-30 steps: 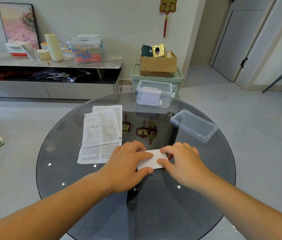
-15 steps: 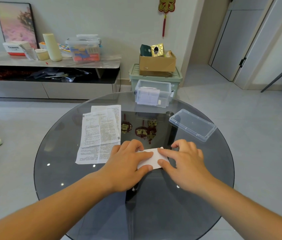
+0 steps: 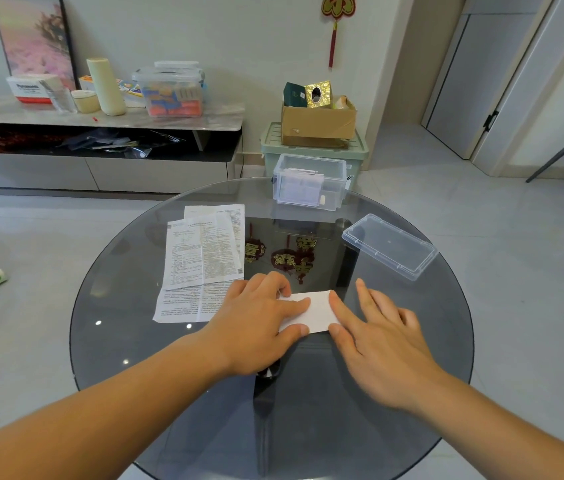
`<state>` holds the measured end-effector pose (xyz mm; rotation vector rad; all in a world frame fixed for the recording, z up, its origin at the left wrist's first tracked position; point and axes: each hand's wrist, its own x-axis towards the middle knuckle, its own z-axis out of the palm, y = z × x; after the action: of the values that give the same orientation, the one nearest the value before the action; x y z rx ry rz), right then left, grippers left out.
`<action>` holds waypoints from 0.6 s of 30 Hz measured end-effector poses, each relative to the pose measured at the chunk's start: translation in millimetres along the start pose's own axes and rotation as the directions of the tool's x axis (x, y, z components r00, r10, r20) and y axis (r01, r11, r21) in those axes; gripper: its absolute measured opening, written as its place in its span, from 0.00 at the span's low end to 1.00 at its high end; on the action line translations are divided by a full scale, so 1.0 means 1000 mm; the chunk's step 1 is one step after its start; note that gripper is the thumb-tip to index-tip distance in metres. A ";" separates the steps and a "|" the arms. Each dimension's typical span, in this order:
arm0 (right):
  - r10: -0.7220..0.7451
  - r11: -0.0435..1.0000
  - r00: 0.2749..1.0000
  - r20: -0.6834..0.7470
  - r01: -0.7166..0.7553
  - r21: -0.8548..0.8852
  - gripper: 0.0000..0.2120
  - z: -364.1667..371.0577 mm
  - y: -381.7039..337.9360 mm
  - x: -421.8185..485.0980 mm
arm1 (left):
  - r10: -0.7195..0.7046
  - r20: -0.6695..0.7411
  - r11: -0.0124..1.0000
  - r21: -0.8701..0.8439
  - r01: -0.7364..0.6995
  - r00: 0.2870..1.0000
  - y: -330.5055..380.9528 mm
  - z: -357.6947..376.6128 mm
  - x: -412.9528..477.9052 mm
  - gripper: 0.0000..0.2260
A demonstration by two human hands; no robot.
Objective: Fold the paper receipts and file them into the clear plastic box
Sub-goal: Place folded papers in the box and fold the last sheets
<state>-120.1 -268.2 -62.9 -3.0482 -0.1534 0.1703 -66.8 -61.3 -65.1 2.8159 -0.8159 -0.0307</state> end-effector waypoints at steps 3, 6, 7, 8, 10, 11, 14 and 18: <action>-0.022 1.000 0.997 0.072 0.021 0.014 0.27 -0.007 0.005 -0.003 | -0.004 0.005 0.999 -0.033 0.005 1.000 -0.002 0.000 0.001 0.23; -0.025 0.998 0.996 0.082 0.020 0.067 0.27 -0.013 0.006 0.001 | -0.032 0.018 0.993 -0.117 0.034 0.999 -0.002 0.000 0.003 0.23; -0.014 0.995 0.999 0.050 0.009 0.102 0.26 -0.013 0.006 0.004 | -0.038 0.018 0.991 -0.130 0.040 0.999 -0.002 0.000 0.004 0.22; -0.001 0.990 1.000 0.009 0.000 0.140 0.25 -0.013 0.005 0.007 | -0.042 0.018 0.990 -0.136 0.044 0.999 -0.002 -0.001 0.005 0.22; 0.023 0.982 0.998 -0.052 -0.013 0.186 0.25 -0.012 0.005 0.012 | -0.056 0.028 0.985 -0.160 0.060 0.998 -0.001 -0.003 0.007 0.23; 0.037 0.978 0.998 -0.058 -0.024 0.208 0.26 -0.013 0.005 0.015 | -0.066 0.034 0.981 -0.181 0.071 0.997 0.000 -0.005 0.008 0.25; 0.111 0.952 0.994 -0.004 -0.105 0.286 0.29 -0.019 0.006 0.023 | -0.093 0.073 0.966 -0.235 0.107 0.993 -0.003 -0.014 0.013 0.31; 0.172 0.929 0.985 -0.001 -0.162 0.332 0.29 -0.020 0.000 0.030 | -0.138 0.116 0.913 -0.370 0.172 0.984 -0.011 -0.018 0.016 0.32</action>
<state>-87.9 -266.8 -46.5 -2.7220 0.1265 0.1443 -46.2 -57.7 -49.4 2.5143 -0.5302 -0.3062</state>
